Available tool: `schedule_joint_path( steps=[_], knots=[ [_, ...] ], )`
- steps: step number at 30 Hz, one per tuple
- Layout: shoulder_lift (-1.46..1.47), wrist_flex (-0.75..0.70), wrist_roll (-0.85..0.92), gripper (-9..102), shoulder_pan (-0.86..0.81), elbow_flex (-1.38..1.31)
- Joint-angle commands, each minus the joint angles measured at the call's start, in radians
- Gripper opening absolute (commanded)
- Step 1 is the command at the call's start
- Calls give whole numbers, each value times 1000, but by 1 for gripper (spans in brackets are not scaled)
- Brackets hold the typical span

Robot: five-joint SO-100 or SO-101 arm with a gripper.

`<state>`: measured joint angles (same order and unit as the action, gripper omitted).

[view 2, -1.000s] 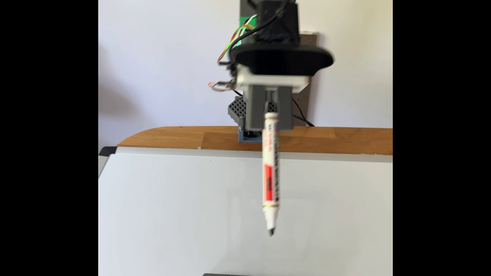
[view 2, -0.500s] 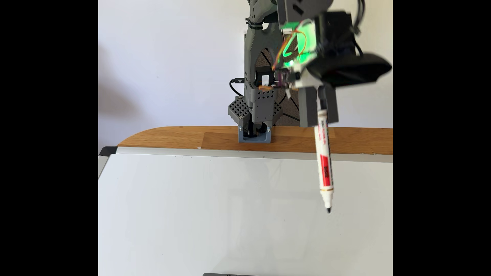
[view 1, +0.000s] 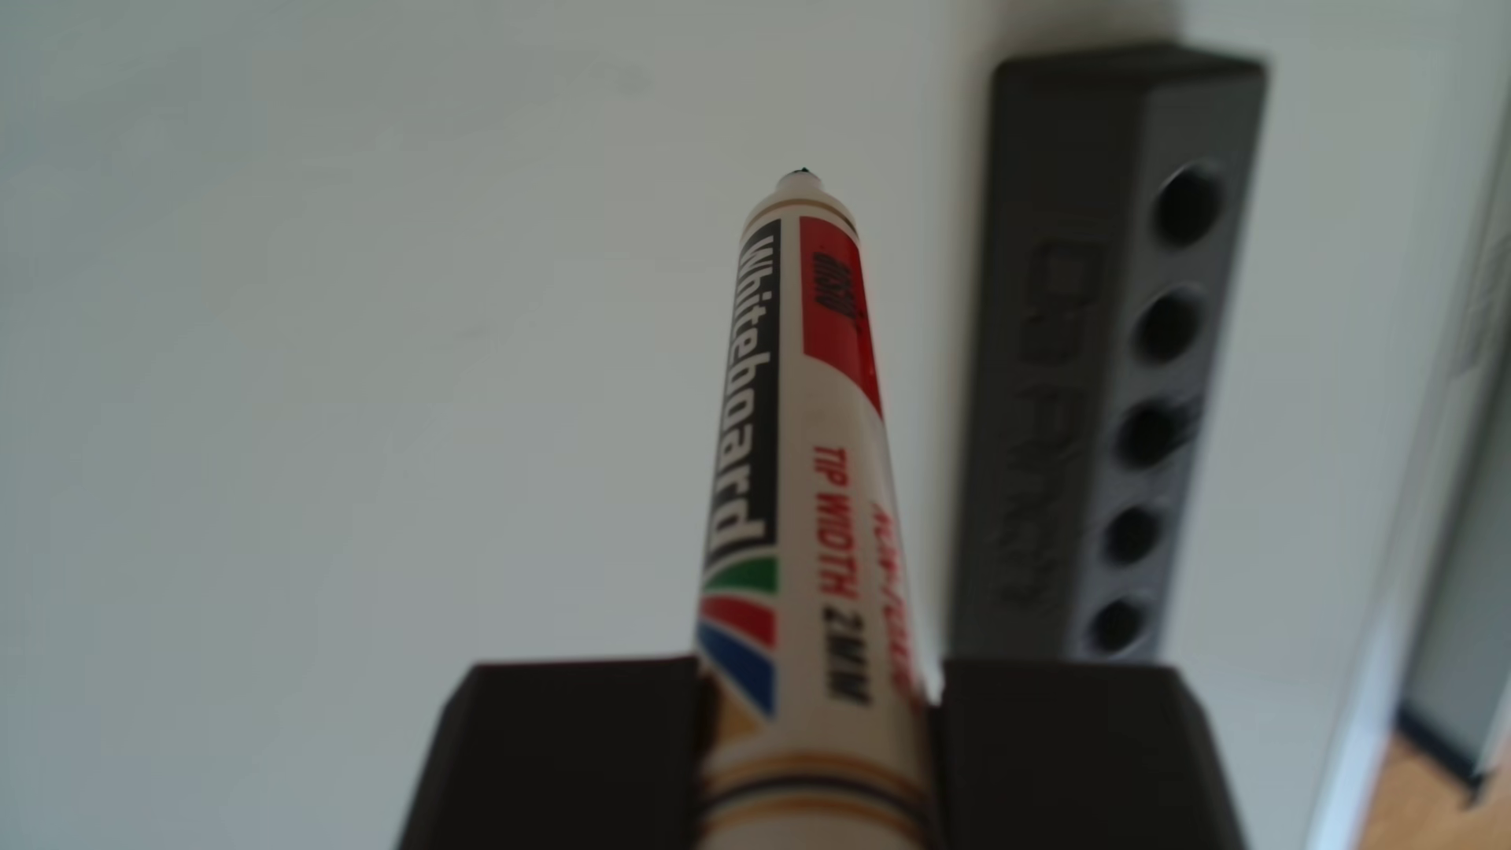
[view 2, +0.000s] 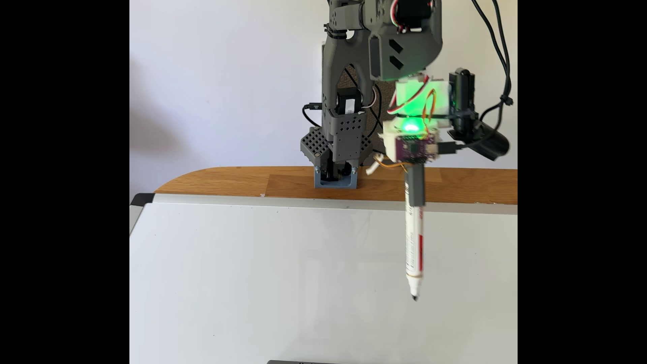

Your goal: Draw a face

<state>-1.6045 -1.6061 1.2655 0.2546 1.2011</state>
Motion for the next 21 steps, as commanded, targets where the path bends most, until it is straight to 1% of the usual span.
schedule_joint_path(
  steps=[1,10,21],
  knots=[
    [-67,92,-48,-1,2,-8],
    [77,84,-54,-1,0,-8],
    [161,97,-61,-1,-5,-8]
  ],
)
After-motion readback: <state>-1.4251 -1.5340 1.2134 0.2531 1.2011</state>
